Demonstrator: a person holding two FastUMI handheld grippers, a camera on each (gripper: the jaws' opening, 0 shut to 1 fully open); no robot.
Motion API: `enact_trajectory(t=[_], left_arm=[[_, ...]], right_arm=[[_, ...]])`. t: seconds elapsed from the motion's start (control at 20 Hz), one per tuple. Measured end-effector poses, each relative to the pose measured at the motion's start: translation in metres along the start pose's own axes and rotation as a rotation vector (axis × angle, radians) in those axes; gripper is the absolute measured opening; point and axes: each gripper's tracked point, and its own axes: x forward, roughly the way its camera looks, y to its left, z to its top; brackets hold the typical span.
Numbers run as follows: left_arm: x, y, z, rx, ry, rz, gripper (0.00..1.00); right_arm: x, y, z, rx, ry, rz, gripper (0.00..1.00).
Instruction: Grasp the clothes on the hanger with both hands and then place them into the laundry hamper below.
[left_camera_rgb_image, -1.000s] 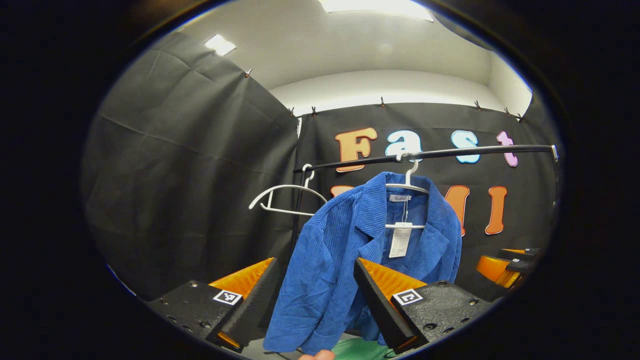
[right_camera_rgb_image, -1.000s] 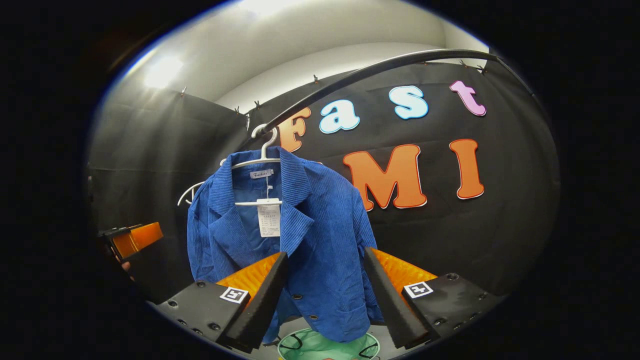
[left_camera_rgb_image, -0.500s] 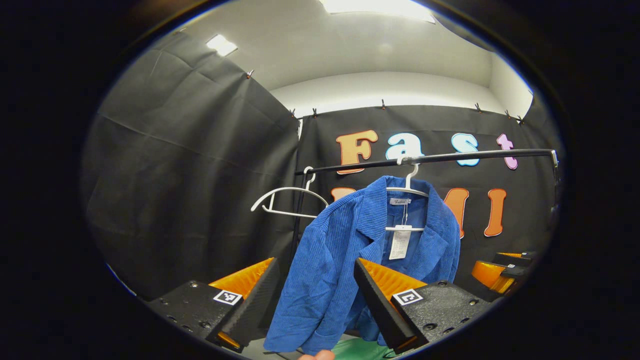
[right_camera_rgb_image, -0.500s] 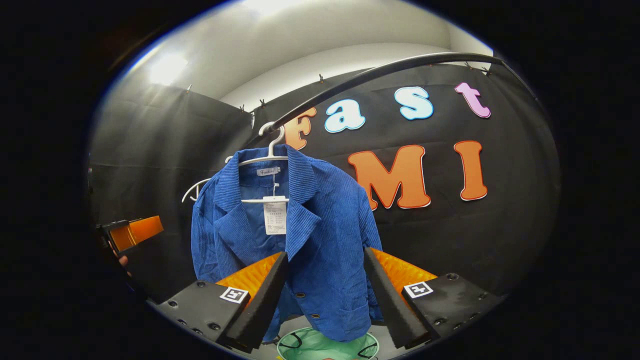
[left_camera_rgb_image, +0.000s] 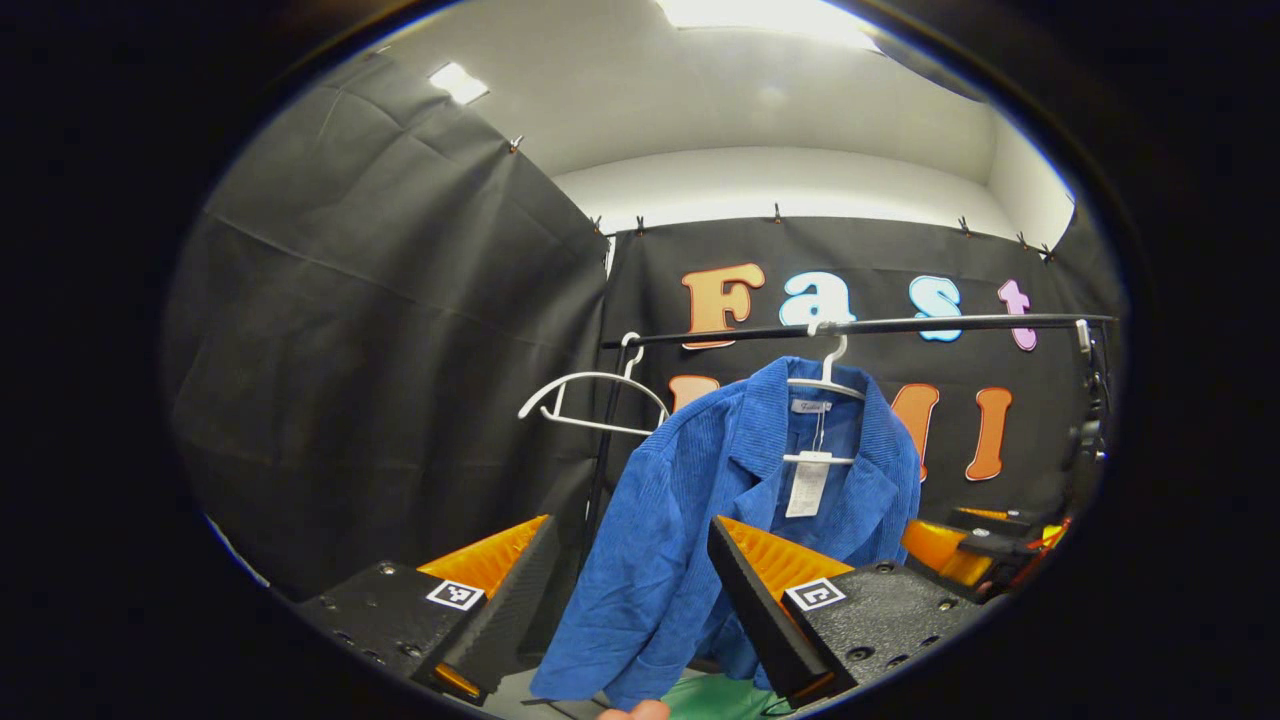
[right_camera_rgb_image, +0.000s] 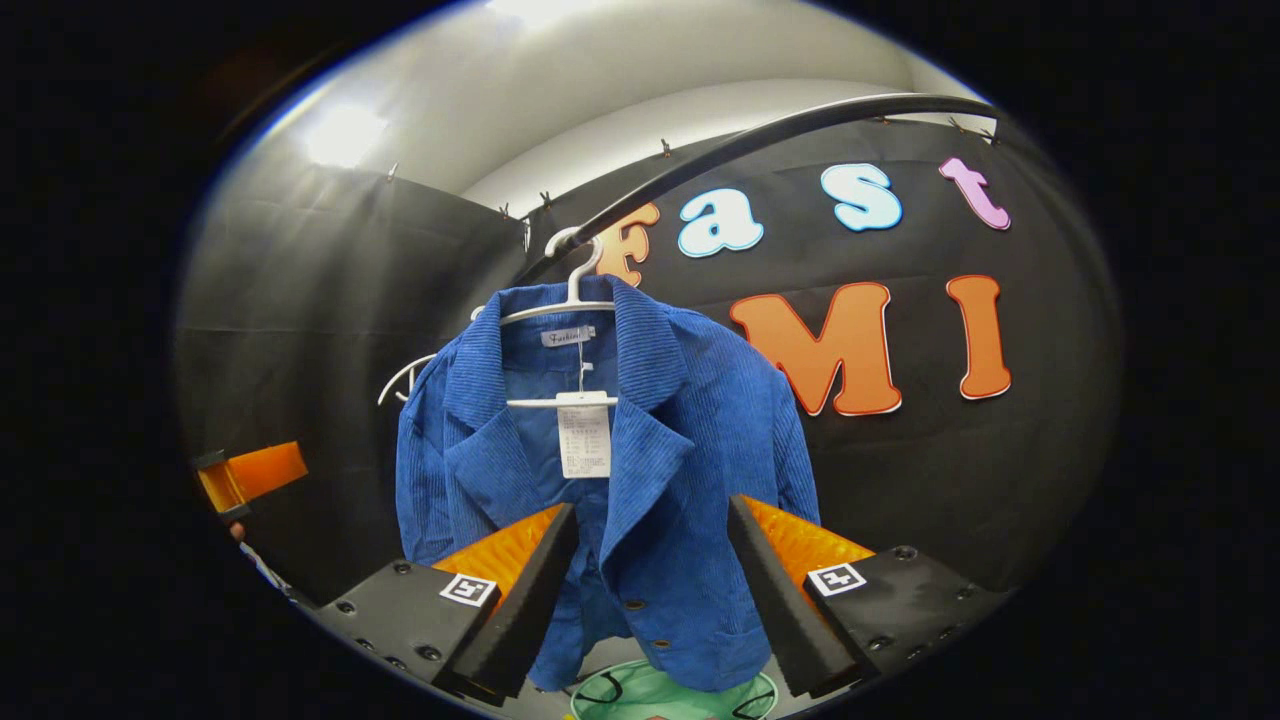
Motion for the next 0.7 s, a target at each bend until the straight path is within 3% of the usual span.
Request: enact_trajectory(t=[0.15,0.35,0.5,0.55,0.7], left_arm=[[0.001,0.019,-0.018,0.009,0.047,-0.026,0.95],[-0.003,0.038,-0.028,-0.025,0.08,-0.082,0.95],[-0.01,0.052,-0.024,-0.003,0.07,-0.045,0.91],[-0.015,0.054,-0.023,0.003,0.063,-0.024,0.91],[-0.023,0.053,-0.026,-0.012,0.06,0.05,0.94]], right_arm=[[0.028,0.017,0.003,0.058,-0.017,-0.017,0.98],[0.072,0.015,0.005,-0.017,-0.053,-0.167,0.98],[0.096,0.009,-0.012,-0.035,-0.039,-0.239,0.93],[0.106,0.007,-0.021,-0.042,-0.03,-0.244,0.98],[0.128,-0.022,-0.068,-0.083,0.052,-0.294,0.98]])
